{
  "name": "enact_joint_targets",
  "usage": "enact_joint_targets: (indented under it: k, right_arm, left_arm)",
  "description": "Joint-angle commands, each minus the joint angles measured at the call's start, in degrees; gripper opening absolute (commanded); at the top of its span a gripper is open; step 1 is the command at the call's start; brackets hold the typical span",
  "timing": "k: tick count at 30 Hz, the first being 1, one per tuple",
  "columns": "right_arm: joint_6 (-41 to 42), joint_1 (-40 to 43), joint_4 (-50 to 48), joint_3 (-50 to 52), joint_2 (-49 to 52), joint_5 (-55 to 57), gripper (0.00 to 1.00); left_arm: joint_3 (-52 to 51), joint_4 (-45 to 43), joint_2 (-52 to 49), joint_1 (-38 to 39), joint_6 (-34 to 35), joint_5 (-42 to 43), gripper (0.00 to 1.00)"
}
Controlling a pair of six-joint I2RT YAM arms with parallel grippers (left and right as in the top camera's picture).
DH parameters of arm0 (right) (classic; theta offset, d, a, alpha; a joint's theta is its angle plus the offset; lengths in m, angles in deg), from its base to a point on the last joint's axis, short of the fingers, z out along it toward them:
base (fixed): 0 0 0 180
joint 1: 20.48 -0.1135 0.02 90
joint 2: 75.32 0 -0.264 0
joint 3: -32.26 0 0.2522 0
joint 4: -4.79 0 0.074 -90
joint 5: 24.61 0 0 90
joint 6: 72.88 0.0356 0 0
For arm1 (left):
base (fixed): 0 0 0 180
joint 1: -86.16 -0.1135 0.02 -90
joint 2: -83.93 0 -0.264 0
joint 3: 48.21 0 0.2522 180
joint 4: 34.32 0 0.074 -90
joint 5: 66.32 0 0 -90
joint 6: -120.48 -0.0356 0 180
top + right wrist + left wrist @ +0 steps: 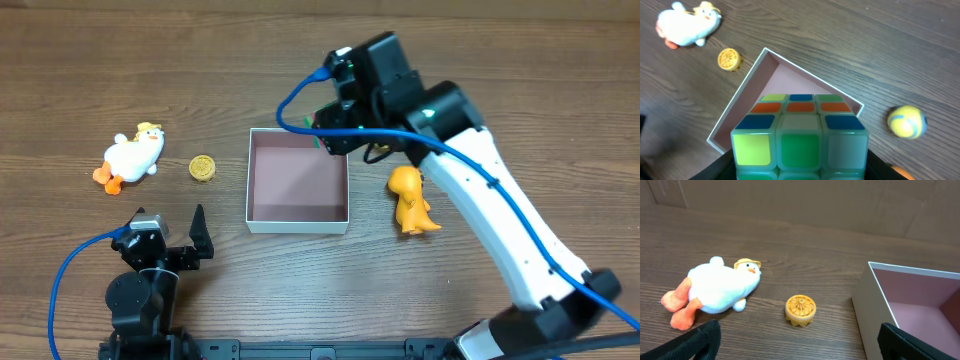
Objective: Pack container
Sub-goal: 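Lift the cube with right gripper and carry it over the box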
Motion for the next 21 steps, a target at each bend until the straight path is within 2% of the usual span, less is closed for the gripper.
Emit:
enact_joint_targets:
  k: [1, 10, 21]
  right_arm:
    - [4.3, -0.6, -1.3, -1.3, 6.4, 3.0, 0.29]
    - [7.0, -0.5, -3.9, -1.3, 16.7, 5.9, 0.29]
    - [19.5, -0.6, -2.7, -1.3, 17.8, 8.9, 0.29]
  left_arm:
    - [-0.2, -0.1, 0.5, -0.6, -1.3, 0.0, 1.00]
    - [-0.2, -0.1, 0.5, -0.6, -1.3, 0.0, 1.00]
    - [-0.2, -0.1, 0.5, -0.6, -1.3, 0.0, 1.00]
